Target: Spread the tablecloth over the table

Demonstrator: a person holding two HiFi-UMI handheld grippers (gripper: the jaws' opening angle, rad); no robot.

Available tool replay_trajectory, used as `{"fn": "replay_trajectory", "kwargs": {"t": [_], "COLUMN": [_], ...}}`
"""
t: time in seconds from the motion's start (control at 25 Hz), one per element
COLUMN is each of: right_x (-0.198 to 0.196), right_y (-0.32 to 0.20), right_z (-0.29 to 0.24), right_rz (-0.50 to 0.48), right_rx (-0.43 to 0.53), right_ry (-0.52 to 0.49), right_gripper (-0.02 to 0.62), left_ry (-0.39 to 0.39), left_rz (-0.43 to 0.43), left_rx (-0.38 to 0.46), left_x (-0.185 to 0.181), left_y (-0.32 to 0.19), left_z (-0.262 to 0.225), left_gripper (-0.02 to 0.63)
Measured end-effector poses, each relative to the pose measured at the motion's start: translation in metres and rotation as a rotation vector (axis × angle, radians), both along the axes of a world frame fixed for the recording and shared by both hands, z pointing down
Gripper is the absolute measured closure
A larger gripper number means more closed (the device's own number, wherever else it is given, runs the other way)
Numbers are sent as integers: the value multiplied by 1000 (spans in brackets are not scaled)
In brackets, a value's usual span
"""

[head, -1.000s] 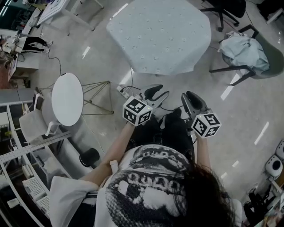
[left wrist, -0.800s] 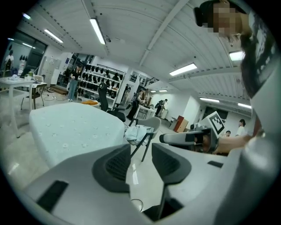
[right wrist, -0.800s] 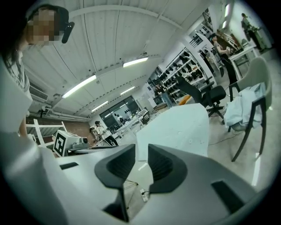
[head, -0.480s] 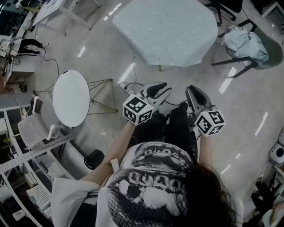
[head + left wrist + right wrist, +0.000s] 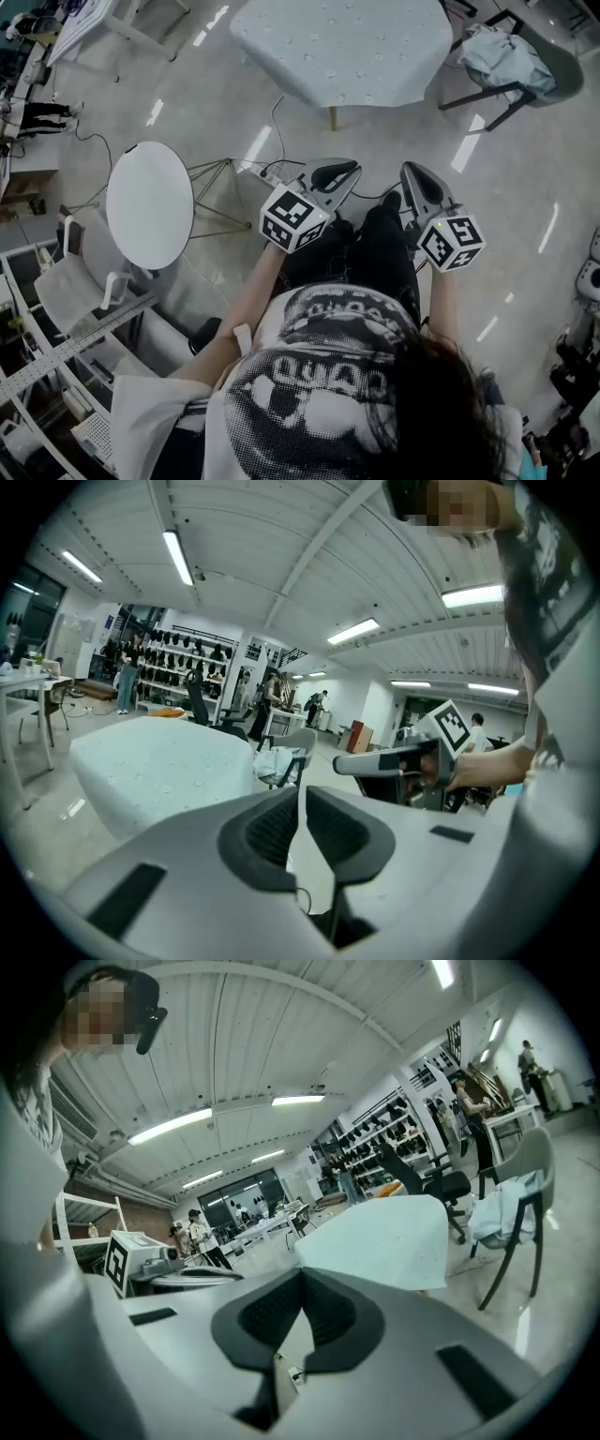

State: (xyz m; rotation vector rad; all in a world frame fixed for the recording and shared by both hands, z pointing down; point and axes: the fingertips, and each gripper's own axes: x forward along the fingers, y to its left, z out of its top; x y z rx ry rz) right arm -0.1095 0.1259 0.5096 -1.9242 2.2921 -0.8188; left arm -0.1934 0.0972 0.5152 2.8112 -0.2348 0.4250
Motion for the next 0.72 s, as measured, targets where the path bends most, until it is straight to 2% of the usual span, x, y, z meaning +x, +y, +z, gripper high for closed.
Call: {"fn": "replay_trajectory", "kwargs": {"t": [0.4,0.72], "right_x": [-18,-26], "right_y": [23,29], "right_z": [-5,1], "right_rz": [-8,-76], "right_rx": [-6,-32], "right_ry": [109,170], "right_gripper": [601,600], "left_ry": [27,42], "left_rz": [86,107], "left_rx": [9,33], "left_x": [-23,-30], "left_y": [21,21], "left_z": [-8,-10], "left_gripper": [592,592]}}
